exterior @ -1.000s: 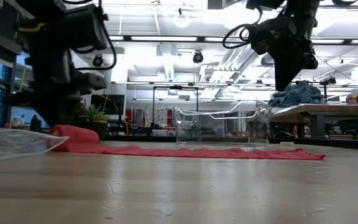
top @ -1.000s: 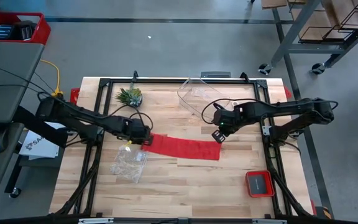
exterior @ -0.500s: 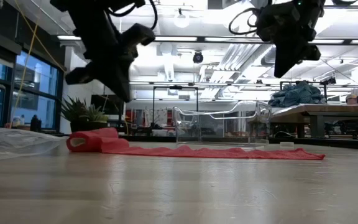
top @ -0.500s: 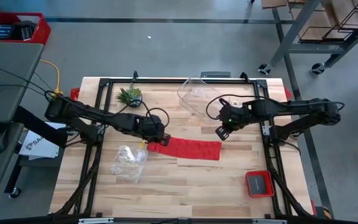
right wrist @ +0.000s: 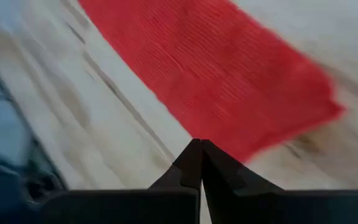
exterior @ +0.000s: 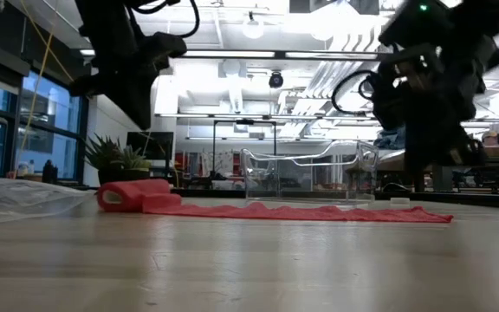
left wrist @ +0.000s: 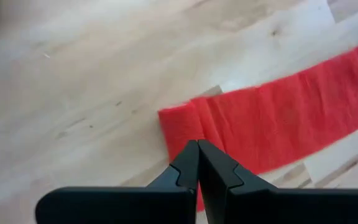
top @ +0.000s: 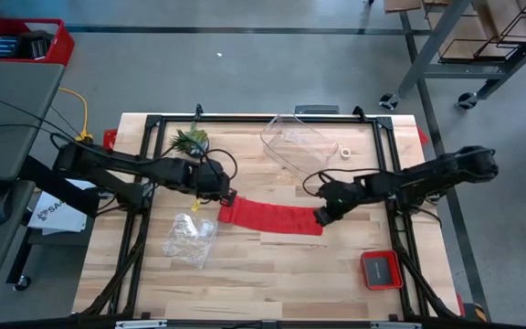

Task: Roll bandage
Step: Roll the red bandage

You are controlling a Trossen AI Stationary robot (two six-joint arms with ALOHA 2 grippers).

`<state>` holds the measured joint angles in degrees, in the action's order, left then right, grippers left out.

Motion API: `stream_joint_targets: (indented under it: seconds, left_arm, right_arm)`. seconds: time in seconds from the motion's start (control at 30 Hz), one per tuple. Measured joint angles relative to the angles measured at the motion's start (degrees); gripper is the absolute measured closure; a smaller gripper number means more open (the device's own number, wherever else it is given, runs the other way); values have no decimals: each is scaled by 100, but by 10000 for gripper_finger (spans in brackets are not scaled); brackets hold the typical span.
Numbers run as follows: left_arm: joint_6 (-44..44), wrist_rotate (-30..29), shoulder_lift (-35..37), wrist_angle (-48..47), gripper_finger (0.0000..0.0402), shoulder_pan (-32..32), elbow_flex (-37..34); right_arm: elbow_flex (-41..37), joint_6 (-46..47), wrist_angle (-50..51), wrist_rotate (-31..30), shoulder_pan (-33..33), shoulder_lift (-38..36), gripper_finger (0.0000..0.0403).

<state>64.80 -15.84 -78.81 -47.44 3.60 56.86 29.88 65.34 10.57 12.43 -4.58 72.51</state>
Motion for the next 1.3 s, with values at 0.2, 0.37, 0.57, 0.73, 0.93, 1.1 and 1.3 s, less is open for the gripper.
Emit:
stream_joint_targets:
  seconds: [0.2,0.37,0.57,0.73,0.93,1.1,1.3]
  left_arm:
    - [-101,26,0,-35,401,-86,0]
    - [-101,21,-1,-33,401,-124,0]
    - [-98,21,-4,36,401,-229,0]
    - [-99,9,-4,95,401,-259,0]
    - [-101,10,-4,88,401,-257,0]
    - [-195,23,-4,83,401,-257,0]
    - [-253,-12,-4,-147,401,-257,0]
  right_arm:
    - [-426,776,-830,-676,-290,-2,403]
    - [-291,944,-807,-933,-308,227,403]
    - [-58,1029,-698,-652,-308,1010,403]
    - [-15,1142,-575,-637,-313,1140,403]
    - [-4,1272,219,-605,-541,885,403]
    - [-17,1487,662,-593,-693,581,403]
    - [83,1585,993,-686,-717,141,403]
